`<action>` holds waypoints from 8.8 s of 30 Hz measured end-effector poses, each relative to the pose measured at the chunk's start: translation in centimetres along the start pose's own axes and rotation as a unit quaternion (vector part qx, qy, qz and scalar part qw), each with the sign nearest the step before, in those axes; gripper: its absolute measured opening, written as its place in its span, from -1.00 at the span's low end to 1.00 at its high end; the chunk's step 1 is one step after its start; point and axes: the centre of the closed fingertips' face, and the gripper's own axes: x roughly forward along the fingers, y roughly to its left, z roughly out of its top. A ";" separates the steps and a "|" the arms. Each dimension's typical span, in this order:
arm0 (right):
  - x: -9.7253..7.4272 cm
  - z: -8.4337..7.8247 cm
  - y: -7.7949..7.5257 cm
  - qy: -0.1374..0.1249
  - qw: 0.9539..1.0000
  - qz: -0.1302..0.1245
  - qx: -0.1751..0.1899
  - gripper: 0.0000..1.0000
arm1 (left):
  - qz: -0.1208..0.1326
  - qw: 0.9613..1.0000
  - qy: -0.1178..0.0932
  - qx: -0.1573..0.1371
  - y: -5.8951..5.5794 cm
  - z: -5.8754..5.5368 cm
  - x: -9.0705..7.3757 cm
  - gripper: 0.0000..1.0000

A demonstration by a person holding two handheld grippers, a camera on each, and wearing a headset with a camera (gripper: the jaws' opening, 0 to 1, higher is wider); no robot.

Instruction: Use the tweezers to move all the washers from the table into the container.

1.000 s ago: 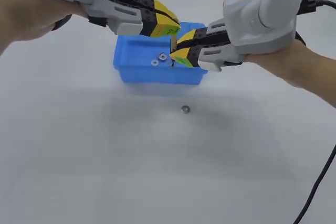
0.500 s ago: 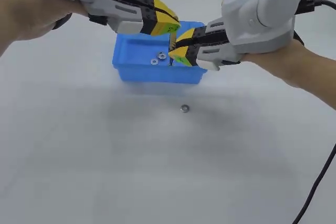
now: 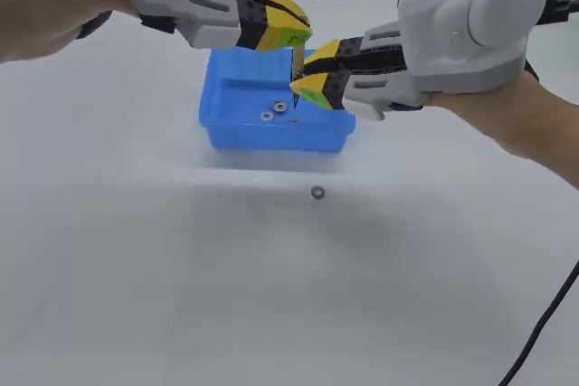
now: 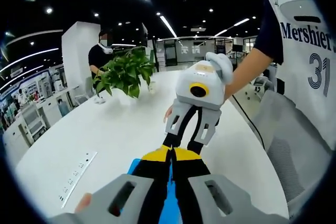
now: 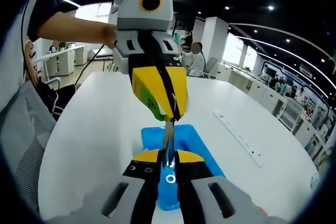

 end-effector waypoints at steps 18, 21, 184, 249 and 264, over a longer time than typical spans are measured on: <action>-3.5 -1.4 4.9 -0.001 0.999 0.019 0.029 -0.73 | -0.033 0.999 -0.008 0.007 -6.0 1.9 0.6 -0.90; -3.6 -2.3 5.4 0.007 0.999 0.020 0.032 -0.73 | -0.039 0.999 -0.009 0.004 -6.4 1.5 1.0 -0.90; 4.7 -6.1 -2.4 0.049 0.997 0.057 0.008 -0.78 | -0.014 0.999 0.035 -0.001 2.0 -4.8 1.9 -0.90; -1.2 -4.1 9.1 0.066 0.992 0.103 -0.009 -0.81 | -0.016 0.999 0.038 -0.010 -9.7 -3.7 -1.4 -0.90; 0.7 -8.2 9.6 0.160 0.979 0.119 -0.038 -0.82 | -0.011 0.993 0.104 -0.060 -9.9 -10.6 -0.6 -0.90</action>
